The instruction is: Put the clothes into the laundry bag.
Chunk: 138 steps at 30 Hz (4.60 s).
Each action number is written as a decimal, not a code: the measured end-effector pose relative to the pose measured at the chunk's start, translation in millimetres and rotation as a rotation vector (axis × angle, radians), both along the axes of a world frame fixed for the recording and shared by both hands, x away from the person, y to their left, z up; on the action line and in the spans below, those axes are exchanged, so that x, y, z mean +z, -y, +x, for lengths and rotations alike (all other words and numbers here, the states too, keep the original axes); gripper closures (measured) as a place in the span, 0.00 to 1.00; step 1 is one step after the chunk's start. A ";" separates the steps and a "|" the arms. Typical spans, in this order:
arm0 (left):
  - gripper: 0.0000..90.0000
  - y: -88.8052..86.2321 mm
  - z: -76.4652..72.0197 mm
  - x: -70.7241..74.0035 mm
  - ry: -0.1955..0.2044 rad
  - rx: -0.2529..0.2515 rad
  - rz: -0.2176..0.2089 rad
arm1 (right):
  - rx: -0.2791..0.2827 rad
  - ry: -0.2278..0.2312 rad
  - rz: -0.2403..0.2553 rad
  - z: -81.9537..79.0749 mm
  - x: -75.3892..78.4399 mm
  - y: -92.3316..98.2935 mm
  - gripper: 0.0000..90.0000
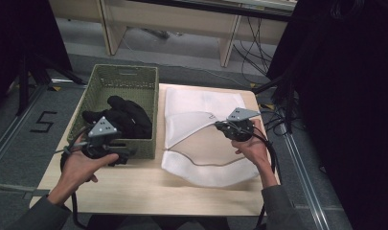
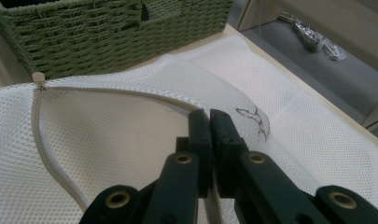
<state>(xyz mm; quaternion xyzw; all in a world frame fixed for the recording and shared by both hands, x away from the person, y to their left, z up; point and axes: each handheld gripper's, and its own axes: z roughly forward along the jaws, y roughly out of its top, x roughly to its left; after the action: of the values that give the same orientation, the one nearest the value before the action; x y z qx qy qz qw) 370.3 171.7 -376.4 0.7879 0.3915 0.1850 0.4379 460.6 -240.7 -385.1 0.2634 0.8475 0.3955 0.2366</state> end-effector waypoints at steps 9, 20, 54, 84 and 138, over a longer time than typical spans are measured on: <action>0.19 -22.7 61.3 9.2 -0.043 0.118 0.082 | 0.001 0.007 0.004 0.4 -1.3 1.3 0.99; 0.17 -32.5 128.0 -5.1 -0.148 0.177 0.064 | 0.003 0.002 -0.001 2.5 -4.3 2.6 0.98; 0.07 -12.4 192.3 -94.3 -0.330 0.293 0.191 | -0.001 -0.011 -0.034 2.0 -12.0 4.7 0.98; 0.03 -4.5 194.6 -114.7 -0.449 0.295 0.189 | 0.000 0.014 -0.062 1.1 -14.4 6.0 0.98; 0.85 -33.9 60.2 137.7 -0.009 -0.113 -0.263 | -0.017 0.014 -0.028 0.8 -11.0 11.5 0.98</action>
<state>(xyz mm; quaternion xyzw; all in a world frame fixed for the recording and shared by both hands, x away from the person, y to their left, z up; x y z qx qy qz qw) 430.5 205.6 -238.8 0.7451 0.3695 0.1036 0.5455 461.3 -252.2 -396.1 0.2644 0.8490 0.3836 0.2494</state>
